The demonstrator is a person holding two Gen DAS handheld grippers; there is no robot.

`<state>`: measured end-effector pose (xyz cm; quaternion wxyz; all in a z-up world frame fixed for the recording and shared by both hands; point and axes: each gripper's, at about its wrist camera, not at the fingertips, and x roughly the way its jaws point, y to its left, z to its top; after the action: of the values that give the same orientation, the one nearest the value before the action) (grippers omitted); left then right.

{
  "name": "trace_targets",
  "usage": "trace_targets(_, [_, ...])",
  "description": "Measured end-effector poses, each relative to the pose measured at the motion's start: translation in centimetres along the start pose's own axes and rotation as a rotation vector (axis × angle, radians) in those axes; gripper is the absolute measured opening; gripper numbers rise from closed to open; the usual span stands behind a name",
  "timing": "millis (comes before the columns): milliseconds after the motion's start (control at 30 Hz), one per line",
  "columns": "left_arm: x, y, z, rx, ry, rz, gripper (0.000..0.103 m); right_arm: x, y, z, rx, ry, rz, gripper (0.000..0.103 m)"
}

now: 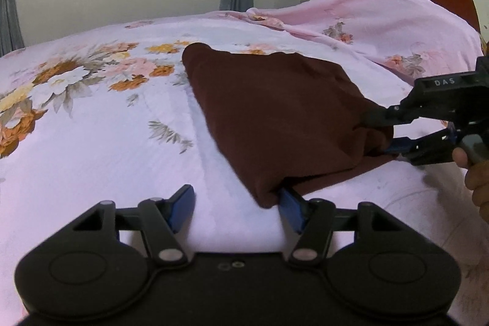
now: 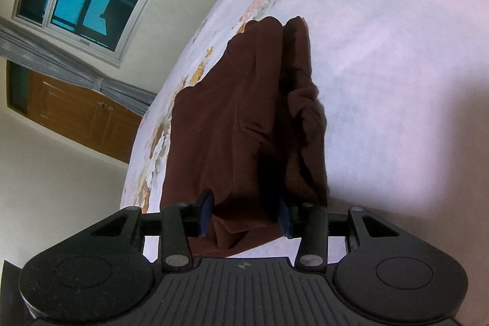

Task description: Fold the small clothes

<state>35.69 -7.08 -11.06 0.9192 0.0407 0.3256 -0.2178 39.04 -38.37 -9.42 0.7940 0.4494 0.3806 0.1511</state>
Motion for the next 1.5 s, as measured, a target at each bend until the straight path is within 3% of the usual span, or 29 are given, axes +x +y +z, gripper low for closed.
trace_targets(100, [1.1,0.3,0.1,0.002,0.019,0.036,0.064,0.5,0.3,0.2,-0.027,-0.012,-0.020,0.043])
trace_targets(133, [1.6,0.6,0.0,-0.006,0.029,0.049,0.065,0.6,0.7,0.3,-0.057,-0.016,-0.040,0.031])
trace_targets(167, [1.7,1.0,0.1,-0.021,0.029,0.041,0.065,0.7,1.0,0.4,-0.085,-0.016,-0.066,0.009])
trace_targets(367, [1.4,1.1,-0.2,-0.022,0.027,0.052,0.065,-2.3,2.3,1.3,-0.209,-0.105,-0.040,0.006])
trace_targets(467, [1.3,1.3,-0.3,-0.041,0.020,0.057,0.065,-0.3,-0.2,1.1,-0.193,-0.016,-0.156,0.005])
trace_targets(500, [1.2,1.4,-0.3,-0.049,0.018,0.059,0.065,-0.1,-1.2,1.1,-0.147,-0.004,-0.130,0.005])
trace_targets(767, [0.2,2.5,-0.7,-0.102,0.003,0.039,0.065,-2.9,-0.5,1.4,-0.145,-0.121,-0.054,0.007])
trace_targets(900, [0.0,2.7,-0.5,-0.118,-0.011,0.026,0.064,-2.1,-1.0,3.2,-0.103,-0.149,-0.032,0.007])
trace_targets(933, [0.0,2.8,-0.6,-0.123,-0.012,0.019,0.065,-1.6,-1.2,3.6,-0.095,-0.143,-0.039,0.010])
trace_targets(1033, [0.3,3.0,-0.9,-0.119,-0.011,0.010,0.065,-0.6,-1.5,4.9,-0.107,-0.151,-0.052,0.047])
trace_targets(1167, [0.3,3.4,-1.2,-0.140,-0.022,-0.005,0.065,0.1,-1.6,6.7,-0.137,-0.181,-0.016,0.049])
trace_targets(1333, [0.2,2.9,-1.3,-0.120,-0.037,0.019,0.064,2.3,-0.9,8.1,-0.214,-0.141,-0.068,0.049])
trace_targets(1400, [0.2,2.6,-1.2,-0.107,-0.044,0.026,0.063,2.7,-0.5,8.3,-0.258,-0.125,-0.090,0.029])
trace_targets(1433, [0.2,2.6,-1.3,-0.107,-0.043,0.025,0.063,2.8,-0.5,8.4,-0.278,-0.120,-0.095,0.013])
trace_targets(1467, [0.3,2.7,-1.4,-0.111,-0.042,0.024,0.063,2.8,-0.3,8.5,-0.295,-0.115,-0.102,0.004])
trace_targets(1500, [0.4,2.8,-1.4,-0.116,-0.041,0.022,0.063,2.8,-0.1,8.5,-0.317,-0.115,-0.103,0.004])
